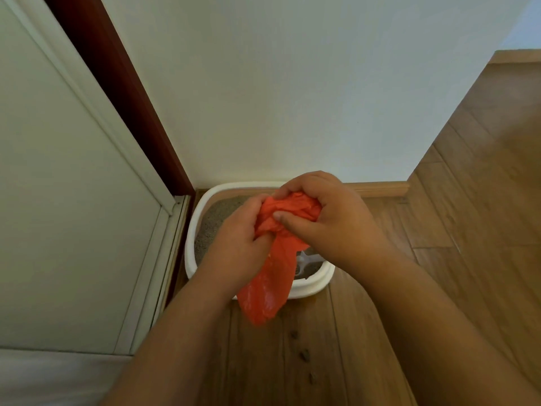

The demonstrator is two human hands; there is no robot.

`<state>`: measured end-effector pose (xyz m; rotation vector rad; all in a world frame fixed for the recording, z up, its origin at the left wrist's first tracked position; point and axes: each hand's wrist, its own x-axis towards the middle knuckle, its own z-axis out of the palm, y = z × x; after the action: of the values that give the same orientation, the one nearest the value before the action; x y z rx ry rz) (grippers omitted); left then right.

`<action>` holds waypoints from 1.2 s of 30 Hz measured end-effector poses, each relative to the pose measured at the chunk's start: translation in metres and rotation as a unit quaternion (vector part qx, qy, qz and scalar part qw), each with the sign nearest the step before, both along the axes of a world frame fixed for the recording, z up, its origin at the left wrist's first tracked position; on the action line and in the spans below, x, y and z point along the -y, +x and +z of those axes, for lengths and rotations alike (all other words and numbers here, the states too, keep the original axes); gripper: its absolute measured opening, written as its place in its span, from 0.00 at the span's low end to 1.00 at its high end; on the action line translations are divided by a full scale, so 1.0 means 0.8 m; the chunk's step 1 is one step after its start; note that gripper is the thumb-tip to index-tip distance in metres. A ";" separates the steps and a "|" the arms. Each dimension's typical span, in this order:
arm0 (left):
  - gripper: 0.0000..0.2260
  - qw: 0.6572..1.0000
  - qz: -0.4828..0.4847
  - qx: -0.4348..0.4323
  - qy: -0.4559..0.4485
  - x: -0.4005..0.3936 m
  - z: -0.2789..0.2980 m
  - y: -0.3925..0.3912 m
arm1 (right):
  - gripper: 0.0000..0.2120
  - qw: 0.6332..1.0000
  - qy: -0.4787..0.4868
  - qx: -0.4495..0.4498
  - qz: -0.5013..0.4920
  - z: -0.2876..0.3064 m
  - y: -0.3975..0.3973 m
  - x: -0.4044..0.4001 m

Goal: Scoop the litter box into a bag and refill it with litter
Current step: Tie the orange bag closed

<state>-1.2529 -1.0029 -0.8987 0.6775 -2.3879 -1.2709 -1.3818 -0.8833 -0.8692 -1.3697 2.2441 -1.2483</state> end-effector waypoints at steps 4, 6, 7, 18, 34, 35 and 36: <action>0.16 1.000 0.008 0.029 -0.004 0.007 0.014 -0.005 | 0.09 1.000 0.002 0.007 -0.009 0.025 -0.005 0.006; 0.15 0.999 0.006 0.038 -0.012 0.012 0.029 -0.012 | 0.07 1.000 0.006 -0.001 -0.010 0.045 -0.010 0.008; 0.16 0.999 0.007 0.038 -0.015 0.014 0.041 -0.016 | 0.07 1.000 0.006 -0.003 -0.012 0.058 -0.013 0.009; 0.13 0.999 -0.004 0.054 -0.007 0.004 0.273 -0.035 | 0.06 0.998 0.037 0.031 -0.034 0.304 -0.028 -0.001; 0.14 0.998 -0.031 0.053 -0.034 -0.044 0.811 -0.006 | 0.05 0.997 0.030 0.043 -0.052 0.839 0.006 -0.059; 0.13 0.997 -0.032 0.052 -0.039 -0.049 0.832 -0.004 | 0.05 0.997 0.029 0.040 -0.053 0.861 0.008 -0.064; 0.13 0.997 -0.032 0.051 -0.042 -0.055 0.852 0.000 | 0.05 0.997 0.028 0.038 -0.055 0.881 0.012 -0.071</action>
<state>-1.2533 -0.9590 -0.2173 0.6616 -2.5494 -1.1803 -1.3726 -0.8267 -0.1646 -1.1745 2.3114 -1.2389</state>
